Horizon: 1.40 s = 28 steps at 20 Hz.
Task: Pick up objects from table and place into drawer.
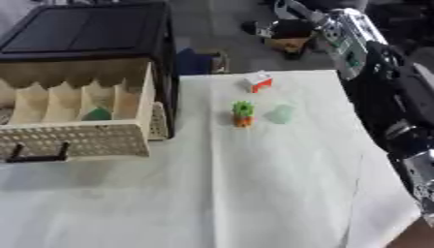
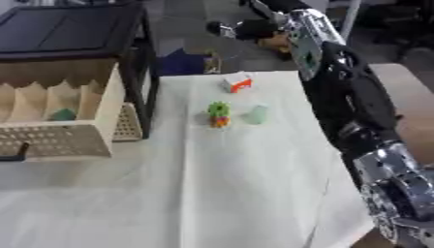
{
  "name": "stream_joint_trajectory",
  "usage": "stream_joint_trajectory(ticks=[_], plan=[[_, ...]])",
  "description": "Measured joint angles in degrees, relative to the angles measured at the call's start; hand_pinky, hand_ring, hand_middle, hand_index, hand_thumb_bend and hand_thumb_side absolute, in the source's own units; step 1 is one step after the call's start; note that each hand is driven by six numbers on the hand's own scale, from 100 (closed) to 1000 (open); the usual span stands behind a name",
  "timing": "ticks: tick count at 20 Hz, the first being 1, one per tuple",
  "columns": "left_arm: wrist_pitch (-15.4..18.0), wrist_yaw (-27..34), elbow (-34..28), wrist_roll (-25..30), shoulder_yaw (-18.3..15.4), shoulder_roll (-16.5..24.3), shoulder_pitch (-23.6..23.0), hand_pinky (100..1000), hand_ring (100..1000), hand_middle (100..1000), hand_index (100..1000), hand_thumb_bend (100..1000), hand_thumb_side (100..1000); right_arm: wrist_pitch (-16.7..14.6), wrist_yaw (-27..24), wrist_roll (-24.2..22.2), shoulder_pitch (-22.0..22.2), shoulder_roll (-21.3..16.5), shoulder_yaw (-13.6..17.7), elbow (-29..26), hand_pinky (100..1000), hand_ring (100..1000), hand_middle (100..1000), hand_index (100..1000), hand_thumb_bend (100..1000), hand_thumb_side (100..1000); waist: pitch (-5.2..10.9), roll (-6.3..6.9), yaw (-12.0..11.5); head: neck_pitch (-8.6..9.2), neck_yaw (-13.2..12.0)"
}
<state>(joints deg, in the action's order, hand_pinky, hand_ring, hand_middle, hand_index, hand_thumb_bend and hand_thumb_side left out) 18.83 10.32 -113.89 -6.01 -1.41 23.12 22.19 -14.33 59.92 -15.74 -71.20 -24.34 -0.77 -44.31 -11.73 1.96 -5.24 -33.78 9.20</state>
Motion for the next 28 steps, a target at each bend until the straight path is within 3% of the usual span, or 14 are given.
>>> stream_joint_trajectory(ticks=[4,11,18,23,28], plan=[[-0.3,0.0,0.0,0.3,0.2,0.0,0.0,538,543,636,889,100,1000,-2.3,0.6,-2.1,-0.5,0.0,-0.3,3.4,822,864,835,988,733,908,0.0,-0.09,0.0,0.16,0.0],[-0.8,-0.3,0.0,0.8,0.2,0.0,-0.2,538,541,635,879,100,1000,-4.5,0.4,-7.7,-0.8,0.0,-0.7,6.7,803,841,793,1000,826,666,0.0,-0.34,0.0,0.61,0.0],[-1.5,-0.5,0.0,1.5,0.2,-0.1,-0.5,539,540,635,865,100,1000,-5.1,-1.2,-15.4,-0.9,0.0,-1.0,7.6,789,821,762,994,838,450,0.0,-0.38,0.0,0.63,0.0],[-1.9,-0.6,0.0,1.9,0.5,-0.6,-0.6,540,539,634,861,100,1000,-5.0,-2.1,-20.0,-1.3,0.1,-1.1,7.7,783,814,756,986,752,336,-0.01,-0.53,0.0,0.64,0.0],[-2.3,-0.6,0.0,2.2,0.5,-0.9,-0.7,541,539,633,856,100,1000,-4.7,-2.1,-22.4,-1.4,0.5,-1.4,7.7,765,798,748,969,657,308,-0.1,-0.63,-0.2,0.67,0.0]])
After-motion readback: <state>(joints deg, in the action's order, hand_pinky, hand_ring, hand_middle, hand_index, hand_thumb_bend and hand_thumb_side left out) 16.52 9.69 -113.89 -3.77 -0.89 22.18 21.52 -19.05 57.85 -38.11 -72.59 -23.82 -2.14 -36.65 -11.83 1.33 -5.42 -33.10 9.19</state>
